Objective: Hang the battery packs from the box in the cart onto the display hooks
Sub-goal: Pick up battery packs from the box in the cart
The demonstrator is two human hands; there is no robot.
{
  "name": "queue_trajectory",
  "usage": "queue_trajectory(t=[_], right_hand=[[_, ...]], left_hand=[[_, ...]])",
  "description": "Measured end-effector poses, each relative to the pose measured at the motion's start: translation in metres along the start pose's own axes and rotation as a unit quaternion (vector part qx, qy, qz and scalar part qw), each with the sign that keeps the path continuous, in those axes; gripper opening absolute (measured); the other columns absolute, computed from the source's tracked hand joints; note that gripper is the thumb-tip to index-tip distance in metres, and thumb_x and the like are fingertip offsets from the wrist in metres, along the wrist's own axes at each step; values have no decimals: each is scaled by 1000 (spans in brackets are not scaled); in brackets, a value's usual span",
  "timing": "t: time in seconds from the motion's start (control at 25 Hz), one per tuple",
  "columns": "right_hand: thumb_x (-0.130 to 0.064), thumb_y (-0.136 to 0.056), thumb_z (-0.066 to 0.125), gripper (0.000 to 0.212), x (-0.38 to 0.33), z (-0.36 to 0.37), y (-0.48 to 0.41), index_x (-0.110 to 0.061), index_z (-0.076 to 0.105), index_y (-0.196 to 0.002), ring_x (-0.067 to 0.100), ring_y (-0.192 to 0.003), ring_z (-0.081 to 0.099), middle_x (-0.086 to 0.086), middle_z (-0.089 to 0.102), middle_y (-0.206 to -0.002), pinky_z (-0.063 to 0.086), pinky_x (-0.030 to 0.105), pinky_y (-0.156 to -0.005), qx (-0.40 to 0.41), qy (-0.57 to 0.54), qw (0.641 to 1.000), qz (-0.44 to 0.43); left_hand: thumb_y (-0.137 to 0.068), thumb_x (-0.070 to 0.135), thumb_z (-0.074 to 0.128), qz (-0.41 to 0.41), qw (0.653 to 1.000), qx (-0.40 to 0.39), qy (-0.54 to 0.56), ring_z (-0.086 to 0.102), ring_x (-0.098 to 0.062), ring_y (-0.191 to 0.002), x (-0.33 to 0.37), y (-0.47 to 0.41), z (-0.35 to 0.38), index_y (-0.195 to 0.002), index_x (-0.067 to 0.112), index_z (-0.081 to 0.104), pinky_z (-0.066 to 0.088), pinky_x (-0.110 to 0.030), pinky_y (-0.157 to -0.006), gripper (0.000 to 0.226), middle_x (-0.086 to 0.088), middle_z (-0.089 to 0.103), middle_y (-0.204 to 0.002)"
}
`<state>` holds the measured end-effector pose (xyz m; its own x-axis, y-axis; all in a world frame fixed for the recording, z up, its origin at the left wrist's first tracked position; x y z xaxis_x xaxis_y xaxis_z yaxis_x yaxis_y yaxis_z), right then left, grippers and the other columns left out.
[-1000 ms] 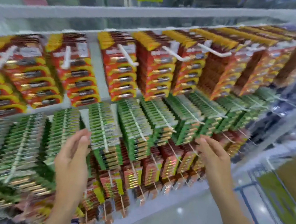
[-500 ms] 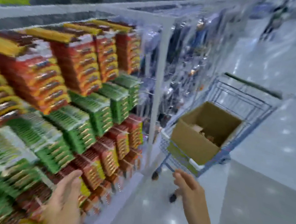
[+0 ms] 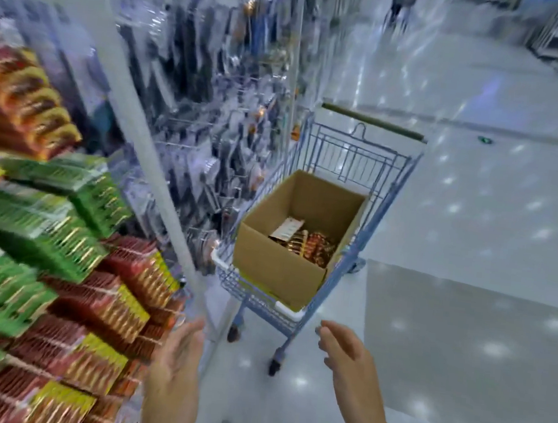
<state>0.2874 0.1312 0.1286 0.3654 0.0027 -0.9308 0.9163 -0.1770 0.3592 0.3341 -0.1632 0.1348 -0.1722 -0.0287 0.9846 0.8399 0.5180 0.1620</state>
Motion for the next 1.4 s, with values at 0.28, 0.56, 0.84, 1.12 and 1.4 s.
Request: queue_trajectory(t=[0.28, 0.56, 0.84, 1.12, 1.4], right_hand=[[-28, -97, 68, 9, -12, -19, -111, -25, 74, -104, 16, -108, 68, -7, 76, -106, 51, 41, -100, 60, 10, 997, 53], [-24, -98, 67, 9, -39, -17, -209, -21, 74, -103, 27, -107, 68, 4, 76, -107, 51, 45, -94, 114, 11, 988, 99], [-25, -100, 63, 11, -62, -4, -304, -19, 72, -101, 7, -88, 70, 1, 75, -102, 51, 16, -63, 76, -4, 984, 162], [-36, -102, 60, 15, -59, 8, -425, -31, 70, -112, 7, -110, 64, -10, 71, -113, 50, 23, -91, -15, 66, 976, 206], [-36, -99, 64, 12, -21, 16, -483, -32, 72, -107, 6, -111, 63, -13, 71, -112, 49, 32, -105, -16, 76, 958, 276]], left_hand=[[-105, 27, 57, -37, 995, -90, -22, 63, 2, -116, 16, -105, 118, -118, 31, 71, 47, -19, -93, 20, 19, 69, -122], [-107, 32, 52, -61, 982, -157, -81, 61, 9, -111, 35, -217, 211, -122, 37, 69, 48, -26, -102, 23, 27, 69, -116], [-107, 30, 54, -101, 974, -147, -138, 60, -1, -121, 10, -289, 265, -122, 34, 69, 46, -31, -108, 22, 22, 68, -124], [-106, 32, 55, -175, 944, -112, -254, 64, -8, -114, -66, -371, 349, -129, 28, 66, 49, -22, -97, 25, 10, 69, -124], [-105, 25, 53, -132, 815, -233, -515, 56, -38, -131, -197, -494, 466, -151, 1, 44, 47, -43, -103, 52, -21, 58, -144]])
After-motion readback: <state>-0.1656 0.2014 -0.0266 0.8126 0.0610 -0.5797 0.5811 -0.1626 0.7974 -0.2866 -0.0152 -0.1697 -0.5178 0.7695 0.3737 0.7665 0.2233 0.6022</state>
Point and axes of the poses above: each hand's wrist, its own y-axis away from the middle knuckle, its own z-axis out of the palm, x = y × z, the point moved 9 cm from there along -y, towards the middle knuckle
